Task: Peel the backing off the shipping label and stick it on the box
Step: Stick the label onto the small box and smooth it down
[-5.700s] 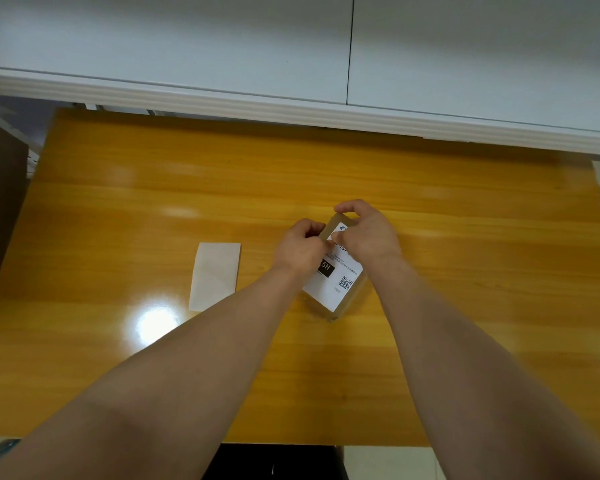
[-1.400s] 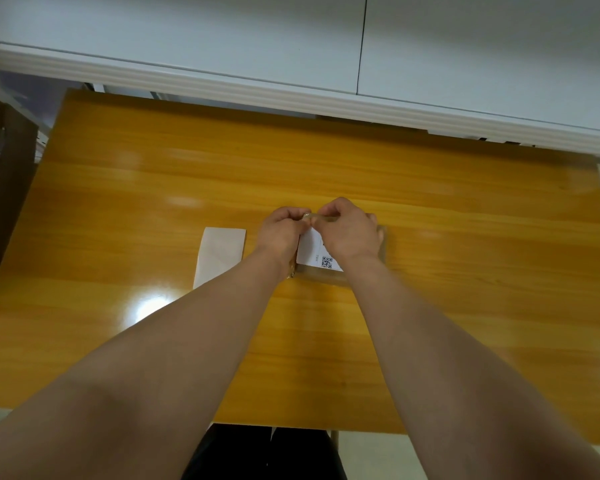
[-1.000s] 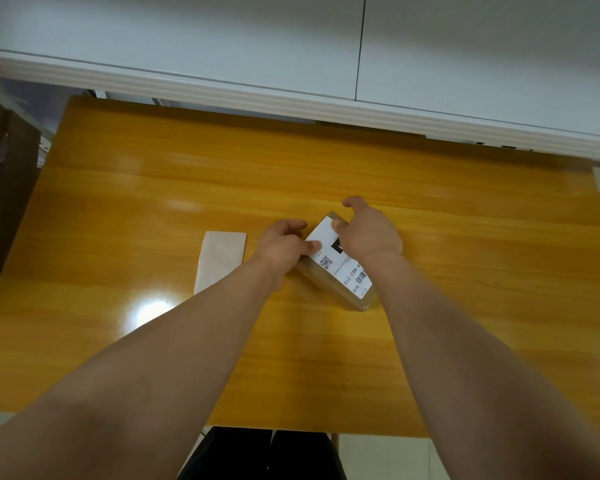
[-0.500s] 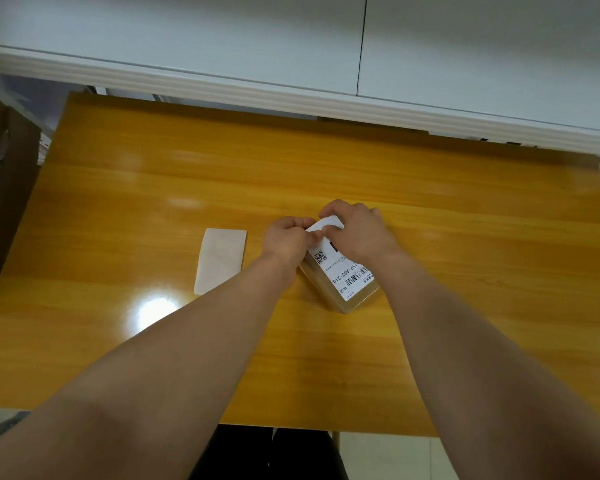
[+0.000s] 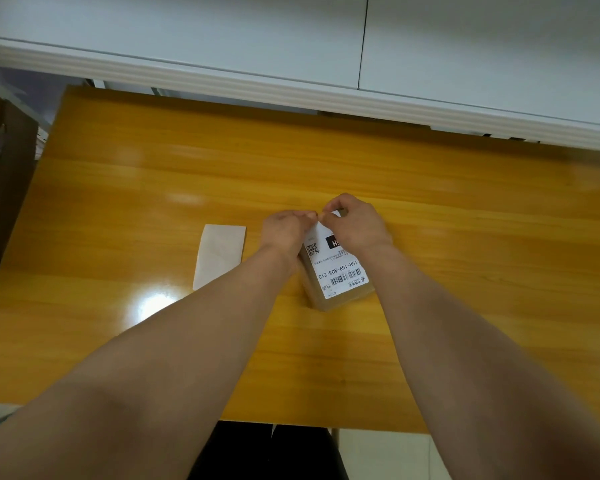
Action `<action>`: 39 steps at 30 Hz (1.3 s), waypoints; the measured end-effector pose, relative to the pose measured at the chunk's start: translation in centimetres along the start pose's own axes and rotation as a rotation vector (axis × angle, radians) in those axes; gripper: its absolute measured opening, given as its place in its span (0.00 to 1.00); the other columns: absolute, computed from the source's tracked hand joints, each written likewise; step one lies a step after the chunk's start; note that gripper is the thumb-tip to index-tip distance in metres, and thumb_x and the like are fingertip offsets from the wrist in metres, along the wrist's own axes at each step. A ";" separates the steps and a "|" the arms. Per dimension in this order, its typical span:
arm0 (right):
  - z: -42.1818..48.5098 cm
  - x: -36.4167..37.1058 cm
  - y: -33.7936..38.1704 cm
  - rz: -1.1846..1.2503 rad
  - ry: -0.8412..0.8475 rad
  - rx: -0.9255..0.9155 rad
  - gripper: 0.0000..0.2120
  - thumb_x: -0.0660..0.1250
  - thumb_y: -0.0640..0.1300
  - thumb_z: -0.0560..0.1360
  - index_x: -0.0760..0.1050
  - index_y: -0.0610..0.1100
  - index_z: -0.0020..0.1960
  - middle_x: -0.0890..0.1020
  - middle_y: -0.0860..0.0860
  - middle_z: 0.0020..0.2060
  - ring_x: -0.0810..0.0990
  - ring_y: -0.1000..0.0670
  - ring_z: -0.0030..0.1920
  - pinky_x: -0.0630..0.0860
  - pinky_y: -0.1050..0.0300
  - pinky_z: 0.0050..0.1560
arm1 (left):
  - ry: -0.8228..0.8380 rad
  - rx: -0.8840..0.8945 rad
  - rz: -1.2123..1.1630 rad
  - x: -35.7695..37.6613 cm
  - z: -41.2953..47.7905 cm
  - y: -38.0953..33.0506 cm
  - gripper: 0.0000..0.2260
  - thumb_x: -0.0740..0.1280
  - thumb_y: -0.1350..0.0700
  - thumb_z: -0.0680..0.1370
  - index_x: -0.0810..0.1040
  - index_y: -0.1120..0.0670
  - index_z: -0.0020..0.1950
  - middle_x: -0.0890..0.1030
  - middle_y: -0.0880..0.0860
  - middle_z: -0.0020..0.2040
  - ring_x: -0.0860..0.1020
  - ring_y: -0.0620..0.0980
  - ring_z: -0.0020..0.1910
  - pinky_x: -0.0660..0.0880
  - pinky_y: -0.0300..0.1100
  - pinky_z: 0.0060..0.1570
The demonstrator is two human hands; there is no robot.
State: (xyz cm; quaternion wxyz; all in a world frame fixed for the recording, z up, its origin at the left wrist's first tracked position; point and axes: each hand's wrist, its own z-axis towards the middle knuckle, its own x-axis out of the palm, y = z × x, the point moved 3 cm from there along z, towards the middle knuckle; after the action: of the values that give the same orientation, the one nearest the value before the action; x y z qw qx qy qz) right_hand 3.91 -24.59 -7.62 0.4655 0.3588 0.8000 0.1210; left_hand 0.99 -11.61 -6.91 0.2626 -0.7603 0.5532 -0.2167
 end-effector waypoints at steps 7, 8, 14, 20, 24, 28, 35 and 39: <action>0.0 -0.7 -0.9 0.036 0.044 -0.012 0.22 0.70 0.53 0.68 0.71 0.65 0.60 0.78 0.44 0.57 0.79 0.38 0.56 0.81 0.43 0.52 | 0.154 0.077 0.129 -0.3 -0.1 0.1 0.26 0.72 0.69 0.72 0.73 0.54 0.68 0.81 0.53 0.55 0.79 0.48 0.45 0.75 0.40 0.38; -0.2 -0.7 -0.7 0.006 0.088 -0.028 0.28 0.72 0.52 0.66 0.70 0.64 0.64 0.77 0.44 0.59 0.78 0.37 0.58 0.81 0.42 0.54 | 0.167 0.075 0.139 -0.4 -0.1 0.2 0.25 0.71 0.71 0.72 0.74 0.54 0.67 0.81 0.53 0.53 0.80 0.49 0.45 0.75 0.40 0.38; -0.4 -1.0 -0.4 0.006 0.123 -0.002 0.28 0.76 0.45 0.66 0.72 0.58 0.62 0.77 0.44 0.60 0.80 0.40 0.56 0.83 0.47 0.50 | 0.153 0.073 0.166 -0.3 0.2 0.2 0.22 0.69 0.73 0.72 0.76 0.55 0.62 0.82 0.54 0.50 0.80 0.52 0.46 0.76 0.41 0.38; -0.6 -1.2 -0.5 0.139 0.161 0.027 0.20 0.74 0.40 0.71 0.72 0.52 0.59 0.82 0.47 0.51 0.84 0.46 0.44 0.81 0.51 0.40 | 0.117 0.078 0.155 -0.3 0.4 0.6 0.20 0.70 0.69 0.74 0.78 0.54 0.63 0.83 0.54 0.52 0.80 0.52 0.46 0.77 0.41 0.38; -0.6 -1.0 -0.3 0.202 0.143 0.052 0.16 0.74 0.45 0.71 0.73 0.52 0.55 0.83 0.46 0.49 0.85 0.45 0.43 0.82 0.50 0.41 | 0.084 0.051 0.093 -0.4 0.5 0.5 0.15 0.71 0.66 0.75 0.80 0.55 0.60 0.84 0.55 0.48 0.82 0.53 0.44 0.79 0.43 0.40; -0.6 -0.8 -0.1 0.225 0.117 0.073 0.14 0.75 0.49 0.70 0.73 0.52 0.52 0.85 0.46 0.48 0.86 0.43 0.47 0.83 0.46 0.46 | 0.054 0.043 0.090 -0.4 0.6 0.3 0.11 0.71 0.65 0.75 0.81 0.55 0.57 0.84 0.54 0.44 0.82 0.53 0.41 0.79 0.42 0.38; -0.7 -0.5 -0.2 0.235 0.099 0.080 0.12 0.73 0.51 0.70 0.73 0.53 0.50 0.85 0.46 0.46 0.86 0.42 0.46 0.83 0.45 0.46 | -0.027 -0.043 0.131 -0.2 0.6 -0.6 0.09 0.67 0.58 0.78 0.84 0.53 0.55 0.85 0.55 0.49 0.81 0.56 0.48 0.79 0.52 0.57; -0.7 -0.5 -0.2 0.227 0.095 0.072 0.12 0.73 0.52 0.71 0.72 0.52 0.50 0.85 0.46 0.45 0.86 0.43 0.45 0.83 0.45 0.46 | -0.006 -0.033 0.134 0.0 0.4 -0.8 0.11 0.65 0.58 0.80 0.82 0.55 0.61 0.83 0.55 0.49 0.80 0.55 0.46 0.79 0.49 0.53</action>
State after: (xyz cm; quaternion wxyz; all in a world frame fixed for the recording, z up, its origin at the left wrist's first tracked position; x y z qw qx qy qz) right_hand 3.38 -24.99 -7.02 0.3973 0.4574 0.7791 0.1610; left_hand 1.82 -11.34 -6.67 0.2657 -0.7263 0.6057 -0.1871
